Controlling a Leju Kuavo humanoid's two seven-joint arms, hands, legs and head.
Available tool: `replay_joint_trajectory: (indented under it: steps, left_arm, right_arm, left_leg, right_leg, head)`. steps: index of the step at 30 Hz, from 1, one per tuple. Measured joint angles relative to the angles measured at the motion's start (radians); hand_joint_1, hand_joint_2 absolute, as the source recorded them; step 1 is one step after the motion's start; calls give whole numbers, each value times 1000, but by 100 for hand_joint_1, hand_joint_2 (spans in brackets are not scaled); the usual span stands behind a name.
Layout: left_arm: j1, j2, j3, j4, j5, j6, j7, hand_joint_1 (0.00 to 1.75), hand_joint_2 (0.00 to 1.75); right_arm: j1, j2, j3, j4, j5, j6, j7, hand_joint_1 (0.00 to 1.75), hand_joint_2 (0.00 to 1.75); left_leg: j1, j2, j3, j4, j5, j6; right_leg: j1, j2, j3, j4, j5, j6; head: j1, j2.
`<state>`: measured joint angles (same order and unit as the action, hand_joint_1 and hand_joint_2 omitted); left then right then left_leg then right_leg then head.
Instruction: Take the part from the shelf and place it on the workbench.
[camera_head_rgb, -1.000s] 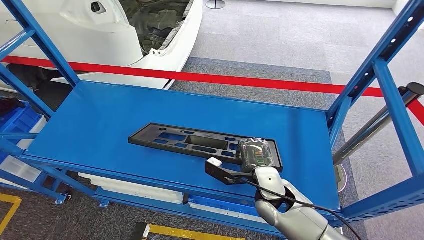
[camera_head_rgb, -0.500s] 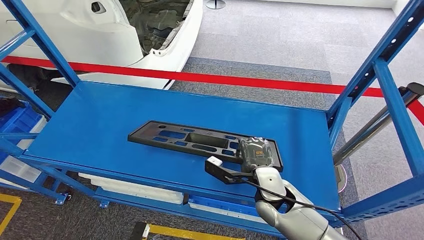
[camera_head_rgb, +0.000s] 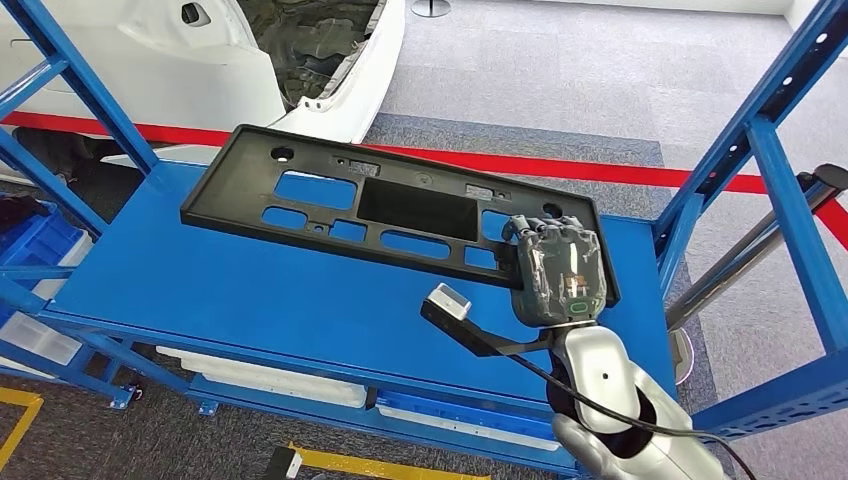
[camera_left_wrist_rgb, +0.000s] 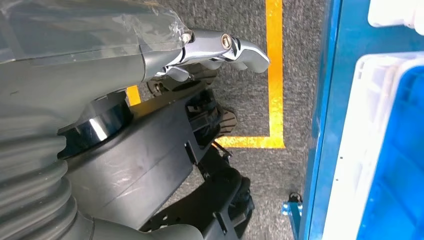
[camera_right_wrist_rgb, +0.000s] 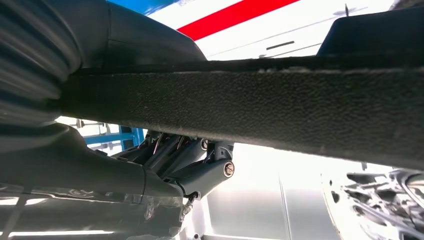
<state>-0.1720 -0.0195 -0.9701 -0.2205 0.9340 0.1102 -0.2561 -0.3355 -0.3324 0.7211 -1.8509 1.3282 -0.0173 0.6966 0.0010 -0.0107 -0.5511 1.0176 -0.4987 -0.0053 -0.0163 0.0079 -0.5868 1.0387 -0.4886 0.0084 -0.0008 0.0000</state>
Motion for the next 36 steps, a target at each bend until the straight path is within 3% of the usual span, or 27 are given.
replay_joint_trajectory:
  steps: [20, 23, 27, 36]
  left_arm:
    - [-2, 1, 0, 0, 18, 1, 51, 0, 175]
    - [-3, 4, 0, 0, 17, 0, 58, 0, 175]
    - [-8, 6, 0, 0, 11, 0, 64, 0, 175]
    - [-9, 6, 0, 0, 8, -2, 67, 0, 175]
  right_arm:
    - [16, -22, -14, -108, -66, -25, 0, 175, 175]
    - [17, -23, -15, -113, -78, -28, 0, 175, 175]
    - [17, -24, -16, -119, -87, -33, -1, 175, 175]
    - [25, -26, -16, -120, -106, -25, 0, 175, 175]
  left_leg:
    - [0, 0, -1, 1, -1, 0]
    - [-1, 1, 9, -17, 7, 12]
    - [4, 0, 29, -60, 29, -10]
    - [3, 0, 28, -54, 26, -4]
  right_leg:
    - [-2, 0, 0, -2, 1, 1]
    - [-5, -1, 11, -20, 11, 10]
    - [2, -2, 31, -60, 28, -7]
    - [3, -1, 31, -58, 27, -4]
  head:
    - [0, 0]
    - [-5, 0]
    - [-4, 0]
    - [-1, 0]
